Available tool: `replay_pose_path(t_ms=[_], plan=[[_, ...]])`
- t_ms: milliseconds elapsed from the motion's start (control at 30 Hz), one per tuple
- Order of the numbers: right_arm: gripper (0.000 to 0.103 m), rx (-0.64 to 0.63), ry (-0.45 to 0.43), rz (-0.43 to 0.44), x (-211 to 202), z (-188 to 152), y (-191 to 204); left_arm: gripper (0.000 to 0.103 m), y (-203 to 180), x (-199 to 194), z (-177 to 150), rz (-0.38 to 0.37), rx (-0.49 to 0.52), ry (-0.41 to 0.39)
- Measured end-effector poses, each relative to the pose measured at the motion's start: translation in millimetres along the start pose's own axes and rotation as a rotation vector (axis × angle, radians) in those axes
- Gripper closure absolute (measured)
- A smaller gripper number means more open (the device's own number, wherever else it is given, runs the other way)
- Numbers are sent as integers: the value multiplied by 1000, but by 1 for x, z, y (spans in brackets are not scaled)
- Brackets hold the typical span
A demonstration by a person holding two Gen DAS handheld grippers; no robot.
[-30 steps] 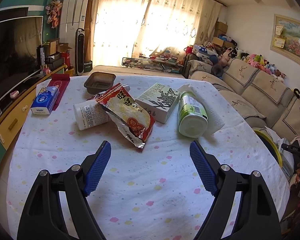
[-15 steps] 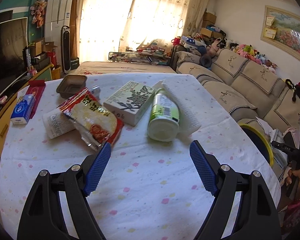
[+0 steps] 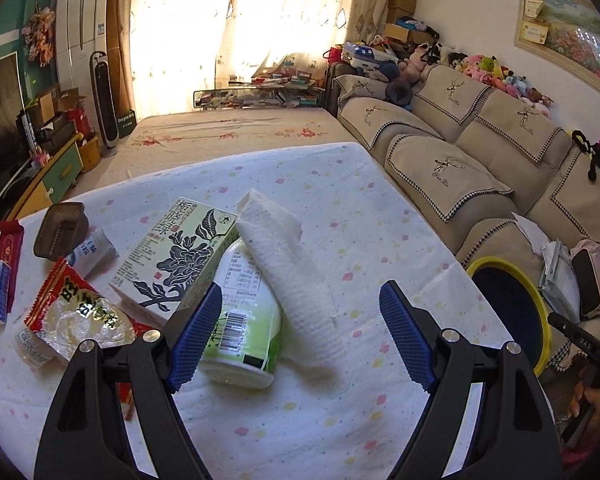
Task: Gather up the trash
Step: 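Reach the left tool to the white paper towel and grasp it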
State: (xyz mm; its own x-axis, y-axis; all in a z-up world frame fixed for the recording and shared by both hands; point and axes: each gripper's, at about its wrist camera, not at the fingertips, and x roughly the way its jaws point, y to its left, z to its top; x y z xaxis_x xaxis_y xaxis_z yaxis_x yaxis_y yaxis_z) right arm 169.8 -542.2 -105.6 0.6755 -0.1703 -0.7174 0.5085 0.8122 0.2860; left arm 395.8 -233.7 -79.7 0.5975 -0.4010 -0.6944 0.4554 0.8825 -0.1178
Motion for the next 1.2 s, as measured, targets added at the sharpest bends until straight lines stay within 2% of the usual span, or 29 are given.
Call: replay_pose_path(t_ms=[200, 467, 600, 667, 733, 800, 967, 1200], plan=[[72, 20, 17, 26, 5, -2, -3, 26, -1, 30, 14, 27, -9, 21], [72, 46, 34, 39, 12, -2, -12, 40, -6, 55, 26, 71, 0, 42], [72, 60, 42, 43, 16, -2, -17, 57, -9, 58, 27, 88, 9, 40], [72, 63, 46, 44, 18, -3, -18, 68, -9, 59, 27, 87, 9, 42], [72, 65, 49, 46, 19, -4, -19, 87, -10, 61, 27, 72, 0, 52], [72, 67, 50, 48, 19, -3, -20, 95, -11, 61, 27, 65, -1, 53], [72, 69, 42, 53, 15, -2, -22, 97, -22, 46, 26, 56, 27, 30], [72, 65, 29, 66, 6, 0, -20, 97, -53, 0, 23, 6, 91, -33]])
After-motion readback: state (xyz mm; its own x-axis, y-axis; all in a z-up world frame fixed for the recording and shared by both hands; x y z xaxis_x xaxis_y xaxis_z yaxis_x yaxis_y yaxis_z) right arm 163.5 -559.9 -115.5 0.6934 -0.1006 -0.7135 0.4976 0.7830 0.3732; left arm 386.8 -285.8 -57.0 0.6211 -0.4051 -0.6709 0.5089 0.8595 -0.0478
